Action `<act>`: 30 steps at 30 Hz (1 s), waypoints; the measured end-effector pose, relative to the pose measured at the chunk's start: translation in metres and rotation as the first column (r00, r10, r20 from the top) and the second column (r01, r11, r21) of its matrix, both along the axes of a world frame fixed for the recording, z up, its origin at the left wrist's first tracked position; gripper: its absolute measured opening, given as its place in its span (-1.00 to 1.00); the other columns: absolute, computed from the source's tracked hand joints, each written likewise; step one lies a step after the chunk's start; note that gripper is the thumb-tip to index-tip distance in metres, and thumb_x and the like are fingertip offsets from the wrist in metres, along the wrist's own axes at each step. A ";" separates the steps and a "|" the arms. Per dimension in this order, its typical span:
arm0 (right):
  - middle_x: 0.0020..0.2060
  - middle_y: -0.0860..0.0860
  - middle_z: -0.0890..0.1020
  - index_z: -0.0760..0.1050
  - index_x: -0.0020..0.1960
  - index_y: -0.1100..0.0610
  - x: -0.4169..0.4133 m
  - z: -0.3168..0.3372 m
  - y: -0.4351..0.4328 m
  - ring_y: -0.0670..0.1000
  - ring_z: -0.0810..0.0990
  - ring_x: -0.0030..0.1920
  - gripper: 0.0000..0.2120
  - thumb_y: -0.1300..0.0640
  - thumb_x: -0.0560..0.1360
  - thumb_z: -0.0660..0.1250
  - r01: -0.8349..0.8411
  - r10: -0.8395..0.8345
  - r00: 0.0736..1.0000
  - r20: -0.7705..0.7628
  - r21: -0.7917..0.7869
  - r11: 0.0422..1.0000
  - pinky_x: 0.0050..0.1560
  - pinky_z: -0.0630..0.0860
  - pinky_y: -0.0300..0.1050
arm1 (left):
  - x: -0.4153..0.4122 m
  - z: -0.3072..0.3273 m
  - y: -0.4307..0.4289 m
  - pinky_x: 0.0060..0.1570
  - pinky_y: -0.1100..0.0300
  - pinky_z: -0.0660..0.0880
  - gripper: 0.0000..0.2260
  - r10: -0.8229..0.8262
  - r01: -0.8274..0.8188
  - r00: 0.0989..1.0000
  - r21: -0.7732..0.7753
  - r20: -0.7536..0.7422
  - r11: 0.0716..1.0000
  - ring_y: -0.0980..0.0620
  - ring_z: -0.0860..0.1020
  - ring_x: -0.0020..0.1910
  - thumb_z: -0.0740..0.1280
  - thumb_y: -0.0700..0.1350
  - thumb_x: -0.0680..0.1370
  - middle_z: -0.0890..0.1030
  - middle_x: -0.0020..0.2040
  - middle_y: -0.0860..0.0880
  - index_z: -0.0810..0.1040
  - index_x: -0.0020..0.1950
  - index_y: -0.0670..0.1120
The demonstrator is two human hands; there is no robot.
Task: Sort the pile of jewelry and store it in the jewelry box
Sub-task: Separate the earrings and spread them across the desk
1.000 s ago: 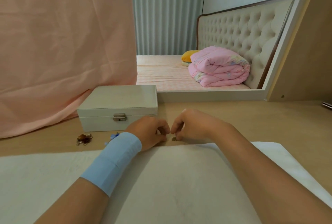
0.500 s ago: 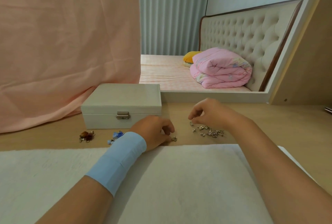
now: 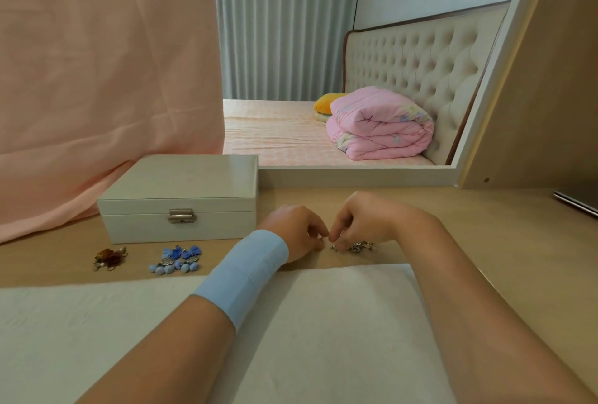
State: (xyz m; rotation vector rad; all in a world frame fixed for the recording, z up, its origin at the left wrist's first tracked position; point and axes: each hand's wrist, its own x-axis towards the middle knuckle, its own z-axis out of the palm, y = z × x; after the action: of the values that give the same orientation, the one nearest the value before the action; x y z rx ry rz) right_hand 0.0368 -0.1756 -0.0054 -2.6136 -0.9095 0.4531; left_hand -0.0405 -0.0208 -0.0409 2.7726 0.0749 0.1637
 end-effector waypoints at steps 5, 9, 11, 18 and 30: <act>-0.29 -0.20 0.70 0.75 -0.15 -0.05 0.002 -0.008 0.000 -0.14 0.66 -0.18 -0.90 0.14 0.39 0.56 0.009 -0.009 1.000 -0.006 0.028 1.000 -0.09 0.62 -0.14 | 0.002 -0.005 0.004 0.03 0.28 0.42 -0.90 0.025 -0.022 0.999 -0.131 0.021 0.991 0.13 0.53 -0.03 0.41 -0.05 0.54 0.63 -0.05 0.14 0.70 0.00 0.12; -0.29 -0.17 0.71 0.72 -0.19 -0.05 0.007 -0.010 -0.001 -0.19 0.63 -0.23 -0.89 0.16 0.45 0.53 0.015 -0.013 1.000 -0.013 0.139 0.990 -0.16 0.51 -0.26 | -0.002 -0.003 0.013 -0.02 0.31 0.48 -0.91 0.027 -0.015 0.999 -0.332 0.031 0.943 0.23 0.57 -0.15 0.41 -0.07 0.55 0.68 -0.16 0.17 0.70 -0.04 0.10; -0.29 -0.15 0.70 0.69 -0.20 -0.06 0.008 -0.009 -0.002 -0.23 0.57 -0.35 -0.85 0.17 0.48 0.51 0.024 -0.021 1.000 -0.017 0.203 0.979 -0.22 0.47 -0.28 | -0.004 -0.002 0.017 -0.04 0.30 0.50 -0.90 0.006 0.008 0.999 -0.392 0.034 0.920 0.21 0.56 -0.24 0.39 -0.10 0.56 0.69 -0.22 0.17 0.69 -0.04 0.08; -0.33 -0.14 0.69 0.72 -0.19 -0.03 0.006 -0.009 -0.002 -0.25 0.54 -0.45 -0.86 0.22 0.44 0.53 0.049 -0.047 0.999 -0.017 0.228 0.972 -0.29 0.46 -0.28 | -0.009 -0.001 0.022 0.03 0.23 0.55 -0.84 -0.007 0.004 1.000 -0.422 -0.007 0.907 0.18 0.59 -0.19 0.38 -0.13 0.56 0.70 -0.21 0.18 0.69 -0.09 0.13; -0.19 -0.13 0.71 0.71 -0.19 -0.09 -0.010 -0.018 0.021 -0.10 0.66 -0.14 -0.83 0.20 0.41 0.49 -0.027 0.002 0.993 0.120 0.207 0.978 -0.05 0.63 -0.09 | -0.011 0.004 0.019 -0.06 0.26 0.48 -0.93 -0.041 0.029 0.995 -0.137 -0.091 0.990 0.16 0.54 -0.16 0.42 -0.04 0.52 0.59 -0.15 0.17 0.66 -0.07 0.15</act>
State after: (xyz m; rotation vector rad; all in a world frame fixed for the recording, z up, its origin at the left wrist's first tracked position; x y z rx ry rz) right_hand 0.0267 -0.1549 -0.0234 -2.4642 -0.9588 0.1943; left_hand -0.0510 -0.0018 -0.0371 2.6428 0.0588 0.0187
